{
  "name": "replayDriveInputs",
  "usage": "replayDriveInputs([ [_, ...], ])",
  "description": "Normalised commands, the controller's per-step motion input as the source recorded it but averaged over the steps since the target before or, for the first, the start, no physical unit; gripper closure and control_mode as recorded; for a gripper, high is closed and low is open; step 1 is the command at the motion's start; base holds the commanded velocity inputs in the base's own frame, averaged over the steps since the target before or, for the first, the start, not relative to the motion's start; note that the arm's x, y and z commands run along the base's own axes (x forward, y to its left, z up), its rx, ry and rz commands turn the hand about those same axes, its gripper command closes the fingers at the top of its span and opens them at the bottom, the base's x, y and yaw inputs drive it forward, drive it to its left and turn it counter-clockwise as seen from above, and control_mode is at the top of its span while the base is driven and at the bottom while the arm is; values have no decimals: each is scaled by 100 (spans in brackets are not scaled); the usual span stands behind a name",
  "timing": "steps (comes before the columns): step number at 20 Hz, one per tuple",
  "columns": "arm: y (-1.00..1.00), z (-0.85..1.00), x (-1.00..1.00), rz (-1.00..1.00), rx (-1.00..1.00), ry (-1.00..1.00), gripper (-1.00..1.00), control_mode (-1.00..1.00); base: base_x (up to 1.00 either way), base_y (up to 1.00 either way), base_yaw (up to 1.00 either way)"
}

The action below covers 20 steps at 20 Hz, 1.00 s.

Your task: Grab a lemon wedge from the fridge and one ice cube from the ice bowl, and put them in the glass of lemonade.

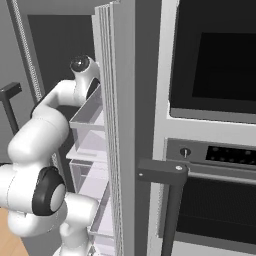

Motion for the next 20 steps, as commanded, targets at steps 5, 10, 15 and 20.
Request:
replayDriveInputs([
  [5, 0, 0, 7, -1, 0, 0, 100, -100, 0, 0, 0],
  [10, 9, 14, -38, 0, 0, -5, 100, -100, 0, 0, 0],
  [15, 50, 80, -100, 0, 0, -18, 100, -100, 0, 0, 0],
  [20, 43, 52, -100, 0, 6, 11, 100, -100, 0, 0, 0],
])
